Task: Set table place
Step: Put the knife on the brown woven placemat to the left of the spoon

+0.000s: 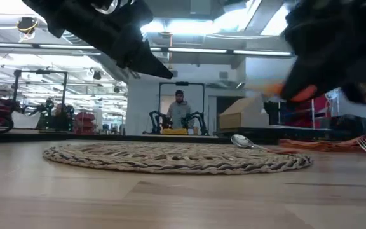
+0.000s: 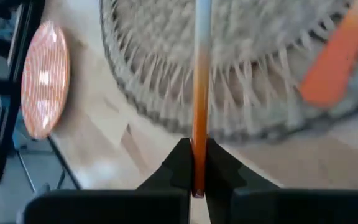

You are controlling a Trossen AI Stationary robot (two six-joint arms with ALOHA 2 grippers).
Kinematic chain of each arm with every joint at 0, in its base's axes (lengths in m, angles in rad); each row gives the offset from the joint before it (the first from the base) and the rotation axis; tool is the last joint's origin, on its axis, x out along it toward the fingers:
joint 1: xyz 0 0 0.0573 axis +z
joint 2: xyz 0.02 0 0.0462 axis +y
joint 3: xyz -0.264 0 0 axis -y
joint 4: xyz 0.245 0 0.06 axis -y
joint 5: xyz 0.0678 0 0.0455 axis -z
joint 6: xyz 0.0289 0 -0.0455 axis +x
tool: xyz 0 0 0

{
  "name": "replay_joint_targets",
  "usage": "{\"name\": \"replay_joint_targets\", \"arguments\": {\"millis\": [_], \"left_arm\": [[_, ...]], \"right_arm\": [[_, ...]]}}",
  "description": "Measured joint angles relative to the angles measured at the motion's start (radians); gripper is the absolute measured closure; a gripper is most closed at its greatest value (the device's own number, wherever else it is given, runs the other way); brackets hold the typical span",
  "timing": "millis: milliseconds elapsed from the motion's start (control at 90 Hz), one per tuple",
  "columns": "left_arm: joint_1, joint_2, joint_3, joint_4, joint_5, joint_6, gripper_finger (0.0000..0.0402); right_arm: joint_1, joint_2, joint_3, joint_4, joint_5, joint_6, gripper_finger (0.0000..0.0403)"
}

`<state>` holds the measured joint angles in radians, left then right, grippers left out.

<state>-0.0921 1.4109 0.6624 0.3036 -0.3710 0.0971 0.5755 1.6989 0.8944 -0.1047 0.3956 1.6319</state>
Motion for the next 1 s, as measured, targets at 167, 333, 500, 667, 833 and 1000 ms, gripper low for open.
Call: {"name": "replay_joint_targets", "arguments": {"millis": [167, 333, 500, 667, 833, 1000], "left_arm": [[-0.001, 0.0, 0.0, 0.0, 0.0, -0.004, 0.0402], [-0.001, 0.0, 0.0, -0.005, 0.0, -0.005, 0.0402], [-0.001, 0.0, 0.0, -0.005, 0.0, -0.005, 0.0402], [-0.001, 0.0, 0.0, -0.005, 0.0, -0.005, 0.0402], [-0.001, 0.0, 0.0, -0.005, 0.0, -0.004, 0.0402], [-0.001, 0.0, 0.0, -0.006, 0.0, -0.004, 0.0402]], "right_arm": [[-0.049, 0.06, 0.0, 0.112, 0.015, -0.02, 0.0402], [-0.054, 0.114, 0.001, 0.179, 0.057, 0.019, 0.0402], [-0.052, 0.14, 0.001, 0.238, 0.029, 0.035, 0.0402], [-0.054, 0.14, 0.001, 0.226, 0.049, 0.053, 0.0385], [-0.055, 0.14, 0.001, 0.2, 0.058, 0.067, 0.0347], [-0.055, 0.14, 0.001, 0.203, 0.06, 0.07, 0.032]]}}
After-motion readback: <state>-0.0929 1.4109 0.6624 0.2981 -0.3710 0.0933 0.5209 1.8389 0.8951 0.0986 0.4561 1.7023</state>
